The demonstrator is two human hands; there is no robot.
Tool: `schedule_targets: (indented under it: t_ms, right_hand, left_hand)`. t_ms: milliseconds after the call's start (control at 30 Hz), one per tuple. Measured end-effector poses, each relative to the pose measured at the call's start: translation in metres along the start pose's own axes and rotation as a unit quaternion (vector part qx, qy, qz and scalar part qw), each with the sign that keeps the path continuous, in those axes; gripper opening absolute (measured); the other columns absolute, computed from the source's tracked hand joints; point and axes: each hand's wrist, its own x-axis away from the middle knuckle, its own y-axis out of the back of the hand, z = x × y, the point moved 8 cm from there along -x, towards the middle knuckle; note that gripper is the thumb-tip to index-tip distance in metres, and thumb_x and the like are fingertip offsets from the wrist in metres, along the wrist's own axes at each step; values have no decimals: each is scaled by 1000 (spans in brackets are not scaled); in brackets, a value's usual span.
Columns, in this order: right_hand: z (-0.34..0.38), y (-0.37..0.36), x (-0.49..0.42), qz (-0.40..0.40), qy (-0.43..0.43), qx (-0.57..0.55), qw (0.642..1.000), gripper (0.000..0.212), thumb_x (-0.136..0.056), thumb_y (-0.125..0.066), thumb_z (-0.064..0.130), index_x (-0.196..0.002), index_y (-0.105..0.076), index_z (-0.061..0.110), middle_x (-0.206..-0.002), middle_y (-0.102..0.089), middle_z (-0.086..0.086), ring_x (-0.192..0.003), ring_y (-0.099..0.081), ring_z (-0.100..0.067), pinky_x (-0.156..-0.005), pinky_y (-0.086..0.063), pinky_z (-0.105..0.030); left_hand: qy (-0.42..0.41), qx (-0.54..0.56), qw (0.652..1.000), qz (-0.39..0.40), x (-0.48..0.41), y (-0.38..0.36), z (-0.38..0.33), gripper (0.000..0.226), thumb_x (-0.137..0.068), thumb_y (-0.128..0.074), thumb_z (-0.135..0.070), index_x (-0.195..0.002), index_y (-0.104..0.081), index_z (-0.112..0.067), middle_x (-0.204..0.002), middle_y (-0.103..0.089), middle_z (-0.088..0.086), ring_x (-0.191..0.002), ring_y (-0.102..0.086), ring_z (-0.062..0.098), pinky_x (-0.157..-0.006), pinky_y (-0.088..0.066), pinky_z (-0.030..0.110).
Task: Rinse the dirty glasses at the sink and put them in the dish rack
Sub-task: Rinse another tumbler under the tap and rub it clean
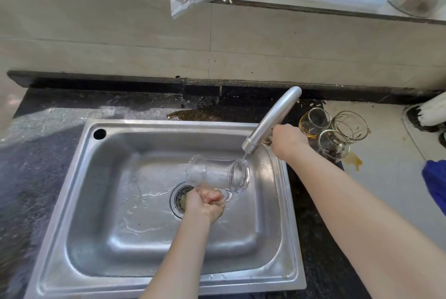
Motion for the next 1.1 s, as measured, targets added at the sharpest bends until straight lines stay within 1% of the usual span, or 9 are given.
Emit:
schedule_targets:
  t_ms: [167, 233, 333, 400, 567, 667, 800, 933, 1100]
  right_hand:
    - [15, 12, 24, -98, 49, 47, 993, 26, -93, -48, 3, -117, -57, 6, -112, -59, -11, -100, -63, -30, -74, -48, -36]
    - [21, 13, 44, -127, 75, -85, 985, 21, -96, -46, 23, -105, -60, 10, -103, -61, -8, -90, -63, -28, -72, -50, -36]
    - [41, -20, 66, 48, 35, -377, 925, 59, -82, -46, 68, -110, -60, 18, -99, -62, 0, -82, -62, -19, -61, -55, -35]
    - [54, -34, 76, 104, 23, -418, 902, 78, -72, -55, 73, -127, -48, 19, -113, -57, 0, -84, -61, -16, -47, -53, -26]
    - [54, -23, 87, 51, 55, -379, 922, 81, -74, -66, 58, -139, -35, 20, -134, -47, -1, -111, -51, -20, -82, -46, -33]
    - [57, -12, 94, 2, 88, -274, 958, 80, -78, -63, 56, -141, -32, 18, -136, -45, -7, -124, -45, -28, -92, -42, -37]
    - [52, -3, 101, -28, 117, -199, 973, 72, -78, -63, 51, -134, -37, 15, -123, -53, -8, -115, -52, -29, -91, -47, -39]
    - [37, -8, 106, 23, 88, -306, 948, 71, -72, -70, 53, -127, -43, 17, -108, -56, 2, -98, -55, -18, -78, -50, -36]
    - [33, -17, 115, 4, 82, -300, 950, 67, -69, -70, 53, -118, -46, 15, -108, -59, -2, -97, -58, -22, -77, -52, -39]
  left_hand:
    - [-14, -7, 1000, -17, 4, 3, -6, 73, -101, -16, -13, -29, -25, -17, -27, -18, -3, -19, -18, 9, -48, -7, 11]
    - [-12, 1, 1000, -23, 6, 2, -3, 74, -101, -15, -13, -28, -25, -16, -27, -18, -3, -19, -19, 9, -41, -8, 10]
    - [1, 7, 1000, -20, 11, -5, 8, 67, -99, -16, -10, -33, -26, -17, -27, -18, -3, -19, -18, 10, -35, -11, 10]
    - [13, 11, 1000, -9, 16, -10, 19, 56, -95, -22, -7, -40, -26, -18, -28, -19, -2, -20, -18, 11, -37, -11, 10]
    - [1, -80, 997, -3, 35, -14, 34, 56, -99, -22, -12, -43, -31, -16, -29, -27, -3, -21, -27, 12, -43, -33, 14]
    - [-23, -280, 958, -53, 54, -5, 27, 32, -98, -36, -14, -70, -51, -9, -65, -57, 8, -53, -54, 19, -54, -52, 28]
    - [-132, -529, 831, -112, 73, -4, -5, 27, -98, -46, -19, -123, -52, -12, -124, -47, 6, -104, -46, 27, -94, -42, 40]
    - [-157, -524, 833, -83, 78, -3, -20, 42, -96, -48, -30, -135, -52, -16, -146, -42, 5, -137, -33, 29, -107, -28, 52]
    - [-138, -528, 836, -53, 87, 4, -9, 34, -98, -40, -41, -120, -60, -23, -133, -53, 3, -138, -29, 31, -106, -22, 58]
